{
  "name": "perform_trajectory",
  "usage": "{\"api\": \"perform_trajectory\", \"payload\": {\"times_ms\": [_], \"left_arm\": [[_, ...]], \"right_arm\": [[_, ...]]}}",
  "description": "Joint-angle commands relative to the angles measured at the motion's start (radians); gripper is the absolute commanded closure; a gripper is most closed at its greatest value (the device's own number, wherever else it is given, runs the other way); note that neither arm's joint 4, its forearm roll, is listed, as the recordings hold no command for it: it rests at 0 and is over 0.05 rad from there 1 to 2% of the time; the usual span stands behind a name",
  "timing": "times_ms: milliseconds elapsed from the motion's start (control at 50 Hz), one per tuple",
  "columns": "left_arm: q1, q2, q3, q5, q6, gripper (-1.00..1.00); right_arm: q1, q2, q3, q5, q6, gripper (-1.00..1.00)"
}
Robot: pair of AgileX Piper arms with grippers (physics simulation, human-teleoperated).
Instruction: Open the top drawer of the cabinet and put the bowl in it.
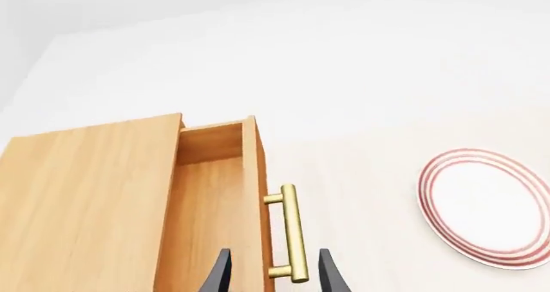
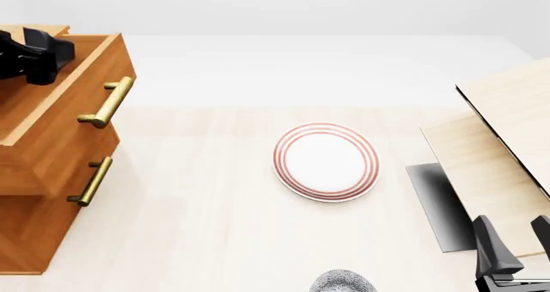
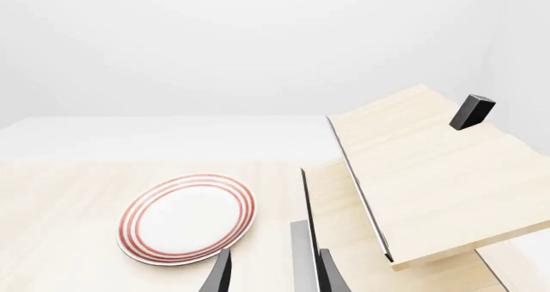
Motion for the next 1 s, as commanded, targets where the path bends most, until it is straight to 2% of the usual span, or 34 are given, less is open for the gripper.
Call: {"api": "perform_trajectory", "payload": {"times_ms": [20,180,220,560,820,1000], "left_arm": [[0.043,0.050,-0.047,0.045,-0.058,-1.00],[0.020,0.107,-0.091,0.053,-0.101,-1.00],[0.034,0.118,-0.088,0.059,-0.096,-1.00],[0.013,0.181,-0.093,0.019,-0.182,-1.00],[0.031,0.212,-0.061,-0.019,-0.186,-1.00],[0.056,0.230,-0.079,0.013,-0.171,-1.00]], "right_arm": [[0.000,-0.002,0.002,0.000,-0.001,-1.00],[0.000,-0.002,0.002,0.000,-0.001,-1.00],[0.000,-0.002,0.002,0.000,-0.001,-1.00],[0.000,-0.002,0.002,0.000,-0.001,-1.00],[0.000,-0.002,0.002,0.000,-0.001,-1.00],[0.000,-0.002,0.002,0.000,-0.001,-1.00]]}}
